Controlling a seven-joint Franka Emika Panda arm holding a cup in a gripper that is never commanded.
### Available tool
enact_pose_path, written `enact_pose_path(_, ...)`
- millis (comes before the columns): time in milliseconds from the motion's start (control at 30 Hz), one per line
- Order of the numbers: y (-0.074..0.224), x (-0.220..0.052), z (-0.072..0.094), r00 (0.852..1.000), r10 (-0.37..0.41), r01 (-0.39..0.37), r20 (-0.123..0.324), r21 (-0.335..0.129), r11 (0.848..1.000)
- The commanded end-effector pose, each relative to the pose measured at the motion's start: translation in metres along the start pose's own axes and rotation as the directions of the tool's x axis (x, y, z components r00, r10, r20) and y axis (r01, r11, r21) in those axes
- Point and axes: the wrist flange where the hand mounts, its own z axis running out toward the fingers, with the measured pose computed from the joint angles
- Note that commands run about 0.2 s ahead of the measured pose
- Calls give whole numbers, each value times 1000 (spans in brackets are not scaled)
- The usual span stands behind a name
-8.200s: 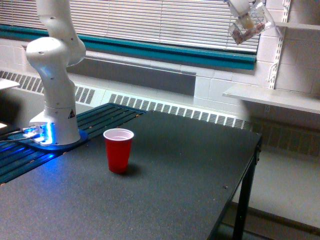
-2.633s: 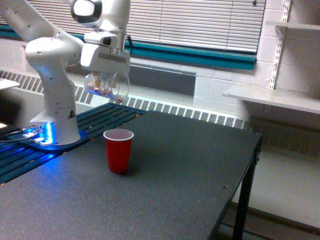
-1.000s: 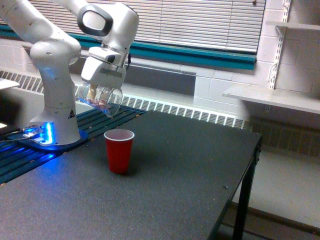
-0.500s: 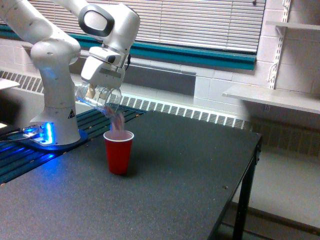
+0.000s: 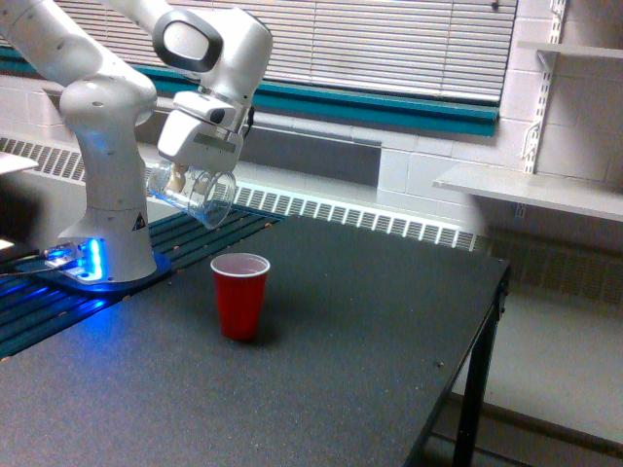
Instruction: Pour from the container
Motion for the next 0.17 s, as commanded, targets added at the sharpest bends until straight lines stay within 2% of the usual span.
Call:
enact_pose_path(33,0,-5,13,1000,-15,15,8,-11,1000)
enact_pose_path(167,3,-2,14,1000,-15,15,6,-1,1000)
